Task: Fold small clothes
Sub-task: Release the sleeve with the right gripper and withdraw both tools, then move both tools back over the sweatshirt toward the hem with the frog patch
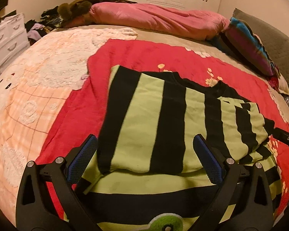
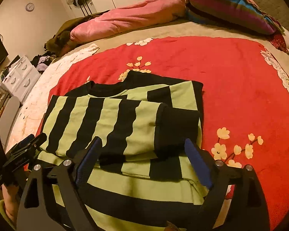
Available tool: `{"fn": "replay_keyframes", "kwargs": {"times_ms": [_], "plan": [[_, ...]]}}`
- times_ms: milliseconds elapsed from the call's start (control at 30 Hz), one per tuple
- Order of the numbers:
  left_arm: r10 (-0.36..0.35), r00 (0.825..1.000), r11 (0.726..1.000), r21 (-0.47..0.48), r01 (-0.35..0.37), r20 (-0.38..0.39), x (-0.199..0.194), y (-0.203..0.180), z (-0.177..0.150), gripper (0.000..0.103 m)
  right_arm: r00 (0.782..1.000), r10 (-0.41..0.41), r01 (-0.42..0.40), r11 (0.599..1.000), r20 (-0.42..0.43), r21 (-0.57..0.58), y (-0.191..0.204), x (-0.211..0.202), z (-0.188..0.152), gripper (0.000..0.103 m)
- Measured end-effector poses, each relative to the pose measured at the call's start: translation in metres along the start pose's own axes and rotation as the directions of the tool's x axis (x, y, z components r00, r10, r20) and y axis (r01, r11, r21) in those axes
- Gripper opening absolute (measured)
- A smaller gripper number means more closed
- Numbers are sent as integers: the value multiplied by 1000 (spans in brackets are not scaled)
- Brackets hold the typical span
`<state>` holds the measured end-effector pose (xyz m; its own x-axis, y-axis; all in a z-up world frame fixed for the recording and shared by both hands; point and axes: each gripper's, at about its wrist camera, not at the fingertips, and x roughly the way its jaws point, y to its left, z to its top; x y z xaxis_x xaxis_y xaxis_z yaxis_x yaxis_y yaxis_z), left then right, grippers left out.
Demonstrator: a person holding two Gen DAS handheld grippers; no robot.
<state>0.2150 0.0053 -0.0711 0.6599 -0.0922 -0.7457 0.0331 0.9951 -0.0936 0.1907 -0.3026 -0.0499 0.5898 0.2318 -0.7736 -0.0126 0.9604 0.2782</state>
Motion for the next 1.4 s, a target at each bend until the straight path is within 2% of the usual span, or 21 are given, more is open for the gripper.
{"fn": "replay_keyframes", "kwargs": {"times_ms": [100, 233, 700, 967, 1400], "plan": [[12, 1000, 1000, -14, -12, 3, -2, 4, 1, 94, 1000, 5, -5, 1000, 14, 8, -1, -6, 0, 96], [20, 1000, 1000, -17, -19, 17, -9, 5, 1, 94, 1000, 10, -10, 1000, 23, 14, -1, -12, -1, 98], [52, 995, 998, 23, -54, 90, -48, -6, -3, 94, 997, 40, -40, 999, 68, -3, 2, -45, -5, 98], [60, 993, 996, 53, -66, 103, -69, -14, -19, 94, 995, 40, -38, 999, 88, -16, 0, -67, -12, 98], [93, 991, 993, 57, -99, 94, -97, -5, -38, 94, 995, 32, -27, 998, 92, -50, 3, -97, -32, 98]]}}
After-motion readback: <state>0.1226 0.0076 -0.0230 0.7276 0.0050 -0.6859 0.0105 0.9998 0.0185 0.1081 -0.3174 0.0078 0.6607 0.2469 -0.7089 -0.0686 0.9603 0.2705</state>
